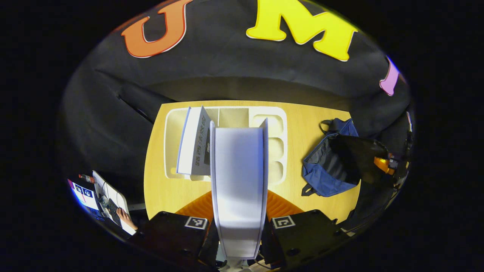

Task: Open the schoolbag, grab two books from the bookshelf and put them into the schoolbag.

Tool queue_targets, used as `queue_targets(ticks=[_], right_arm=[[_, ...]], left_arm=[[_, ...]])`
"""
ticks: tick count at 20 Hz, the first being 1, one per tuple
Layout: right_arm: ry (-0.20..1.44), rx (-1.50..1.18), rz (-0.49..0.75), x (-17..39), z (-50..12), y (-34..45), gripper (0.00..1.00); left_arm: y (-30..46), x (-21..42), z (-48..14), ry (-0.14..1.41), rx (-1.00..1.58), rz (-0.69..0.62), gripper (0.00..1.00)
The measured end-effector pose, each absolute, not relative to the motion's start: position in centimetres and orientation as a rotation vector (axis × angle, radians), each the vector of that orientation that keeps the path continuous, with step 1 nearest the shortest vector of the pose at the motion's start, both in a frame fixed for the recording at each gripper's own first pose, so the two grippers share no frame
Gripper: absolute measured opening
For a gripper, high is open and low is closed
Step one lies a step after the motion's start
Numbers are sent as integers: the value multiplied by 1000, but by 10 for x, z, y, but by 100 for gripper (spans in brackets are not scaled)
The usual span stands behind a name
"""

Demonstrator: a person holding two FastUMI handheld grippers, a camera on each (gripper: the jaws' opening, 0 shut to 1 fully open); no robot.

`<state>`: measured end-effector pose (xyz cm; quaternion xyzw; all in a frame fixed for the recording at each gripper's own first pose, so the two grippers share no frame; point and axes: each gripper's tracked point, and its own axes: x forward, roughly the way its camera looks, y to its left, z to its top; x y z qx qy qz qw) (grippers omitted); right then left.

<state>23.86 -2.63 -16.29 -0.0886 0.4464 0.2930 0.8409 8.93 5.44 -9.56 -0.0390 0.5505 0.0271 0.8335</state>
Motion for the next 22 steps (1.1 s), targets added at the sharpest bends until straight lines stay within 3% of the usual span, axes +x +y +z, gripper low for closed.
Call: queue_targets(ticks=[1,4,5,7,13,21,22], right_arm=[[939,-194,621,239,-164,-27,2],[920,-246,626,236,-167,-30,2],[914,-259,631,234,-170,-29,1],[916,-258,642,227,-174,-28,2],[930,-238,642,218,-183,-25,0],[941,-260,636,213,-186,-14,1],[943,-260,633,213,-186,-13,2]], left_arm=[[52,79,-90,1155,-87,56,48],[51,49,-81,1134,-91,73,48],[49,38,-80,1129,-87,68,43],[44,15,-84,1132,-96,56,53],[-1,-34,-113,1149,-201,-31,48],[-83,-28,-148,1114,-423,-199,47],[-93,-22,-153,1109,-451,-214,52]])
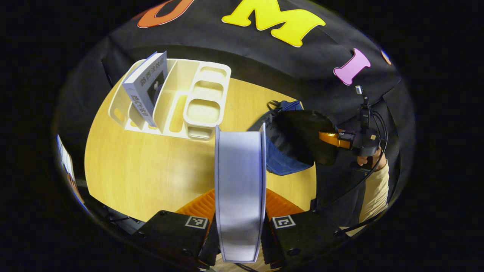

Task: Open the schoolbag, grab two books from the bookshelf and put them into the schoolbag.

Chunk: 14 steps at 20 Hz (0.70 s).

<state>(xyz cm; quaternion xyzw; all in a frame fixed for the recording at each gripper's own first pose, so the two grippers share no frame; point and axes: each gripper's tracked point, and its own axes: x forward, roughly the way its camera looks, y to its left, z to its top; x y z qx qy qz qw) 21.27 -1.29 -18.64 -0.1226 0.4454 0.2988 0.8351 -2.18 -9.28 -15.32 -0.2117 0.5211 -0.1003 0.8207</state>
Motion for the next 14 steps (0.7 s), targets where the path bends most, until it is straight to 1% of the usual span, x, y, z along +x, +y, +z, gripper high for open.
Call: queue_targets(ticks=[2,3,4,10,11,12,14], right_arm=[[948,-256,625,212,-187,-11,2],[950,-250,620,212,-186,-11,1],[955,-241,613,212,-187,-10,0],[985,-222,582,211,-188,-8,1],[985,-227,579,211,-187,-9,1],[984,-232,576,212,-186,-9,1],[979,-232,571,214,-184,-10,1]], left_arm=[[-115,-8,-163,1099,-514,-245,43],[-125,1,-168,1093,-543,-264,48],[-134,9,-175,1090,-574,-280,47],[-189,46,-210,1072,-713,-351,48],[-199,53,-214,1057,-734,-365,52],[-209,58,-216,1037,-763,-385,48],[-229,70,-219,1000,-839,-416,48]])
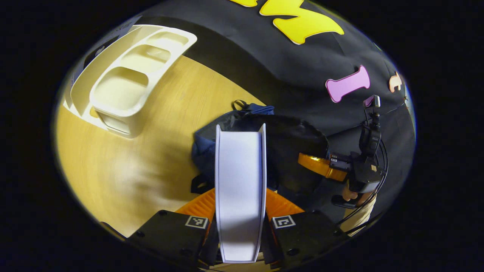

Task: Open the schoolbag, grab two books from the bookshelf and put them into the schoolbag.

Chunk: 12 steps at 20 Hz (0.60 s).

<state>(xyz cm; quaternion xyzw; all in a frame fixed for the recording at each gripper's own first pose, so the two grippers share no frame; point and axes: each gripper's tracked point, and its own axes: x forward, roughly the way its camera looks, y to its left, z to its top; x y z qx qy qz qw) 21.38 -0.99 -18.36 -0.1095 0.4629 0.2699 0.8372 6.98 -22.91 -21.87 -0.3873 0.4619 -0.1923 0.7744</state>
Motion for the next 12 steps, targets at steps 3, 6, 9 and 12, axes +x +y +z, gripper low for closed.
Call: queue_targets(ticks=[3,6,9,12], right_arm=[[976,-254,569,217,-181,-12,1],[981,-270,556,220,-177,-16,1],[971,-273,552,222,-168,-18,1],[956,-291,575,223,-163,-12,1]], left_arm=[[-248,85,-227,950,-986,-421,48],[-263,99,-238,861,-1168,-376,48],[-270,117,-265,780,-1240,-307,48],[-284,130,-283,743,-1309,-309,48]])
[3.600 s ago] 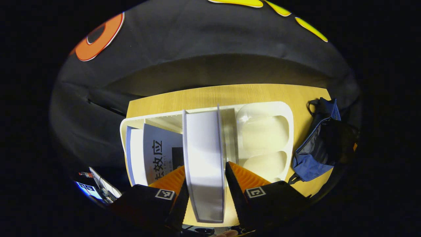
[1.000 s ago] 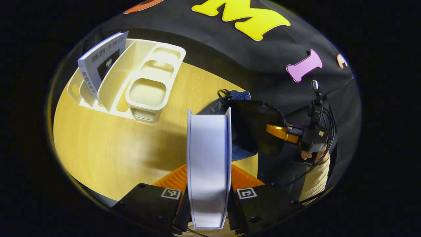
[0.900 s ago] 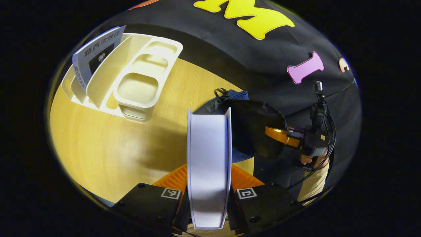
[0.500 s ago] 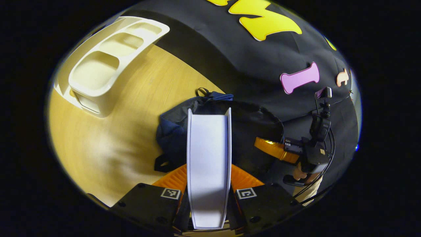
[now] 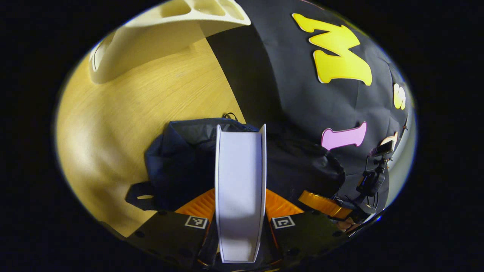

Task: Open the schoolbag, grab two books from the bookshelf and put them into the schoolbag.

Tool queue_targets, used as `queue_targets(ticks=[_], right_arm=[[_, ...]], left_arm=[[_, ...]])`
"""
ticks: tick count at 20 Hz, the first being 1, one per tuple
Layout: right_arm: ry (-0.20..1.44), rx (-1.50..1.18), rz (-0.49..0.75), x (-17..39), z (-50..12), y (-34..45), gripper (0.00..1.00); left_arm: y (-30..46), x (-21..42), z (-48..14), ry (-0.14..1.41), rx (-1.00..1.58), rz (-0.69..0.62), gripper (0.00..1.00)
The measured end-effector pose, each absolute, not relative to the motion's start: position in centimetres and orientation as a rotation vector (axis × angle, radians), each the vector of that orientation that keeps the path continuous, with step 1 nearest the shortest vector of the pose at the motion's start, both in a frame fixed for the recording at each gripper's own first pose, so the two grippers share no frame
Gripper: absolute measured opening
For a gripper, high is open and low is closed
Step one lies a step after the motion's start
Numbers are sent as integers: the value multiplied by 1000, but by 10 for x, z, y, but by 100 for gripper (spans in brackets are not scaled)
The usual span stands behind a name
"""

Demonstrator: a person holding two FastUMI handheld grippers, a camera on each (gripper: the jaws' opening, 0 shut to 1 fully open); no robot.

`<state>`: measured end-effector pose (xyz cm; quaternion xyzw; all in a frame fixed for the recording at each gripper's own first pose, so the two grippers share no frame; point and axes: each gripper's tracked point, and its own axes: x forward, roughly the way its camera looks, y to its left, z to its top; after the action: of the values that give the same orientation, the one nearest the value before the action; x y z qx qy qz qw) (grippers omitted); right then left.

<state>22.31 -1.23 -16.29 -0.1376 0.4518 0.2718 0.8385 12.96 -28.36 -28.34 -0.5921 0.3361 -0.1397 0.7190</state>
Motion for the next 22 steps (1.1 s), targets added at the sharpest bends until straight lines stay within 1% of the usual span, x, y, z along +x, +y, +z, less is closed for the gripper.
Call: queue_targets(ticks=[2,4,5,6,7,9,12,15,17,18,19,22], right_arm=[[944,-259,586,225,-159,-8,1],[944,-250,601,224,-158,-9,1],[942,-247,611,224,-157,-9,1],[938,-245,618,223,-157,-9,1],[935,-247,625,222,-157,-11,1],[940,-228,638,220,-157,-12,1],[934,-213,655,220,-155,-11,1],[932,-220,668,219,-159,-9,1],[929,-214,673,218,-160,-8,1],[931,-207,674,218,-161,-6,1],[930,-201,671,218,-162,-8,1],[928,-190,654,221,-165,-10,1]], left_arm=[[-301,140,-294,722,-1277,-292,48],[-318,152,-300,700,-1306,-297,48],[-325,161,-302,684,-1334,-303,43],[-336,170,-304,668,-1343,-310,52],[-342,181,-305,644,-1365,-307,47],[-358,200,-312,624,-1402,-296,48],[-380,215,-319,600,-1437,-321,48],[-389,231,-326,581,-1461,-333,48],[-390,243,-339,588,-1495,-309,48],[-391,246,-342,590,-1509,-311,53],[-392,250,-343,584,-1508,-307,48],[-396,252,-342,592,-1501,-301,49]])
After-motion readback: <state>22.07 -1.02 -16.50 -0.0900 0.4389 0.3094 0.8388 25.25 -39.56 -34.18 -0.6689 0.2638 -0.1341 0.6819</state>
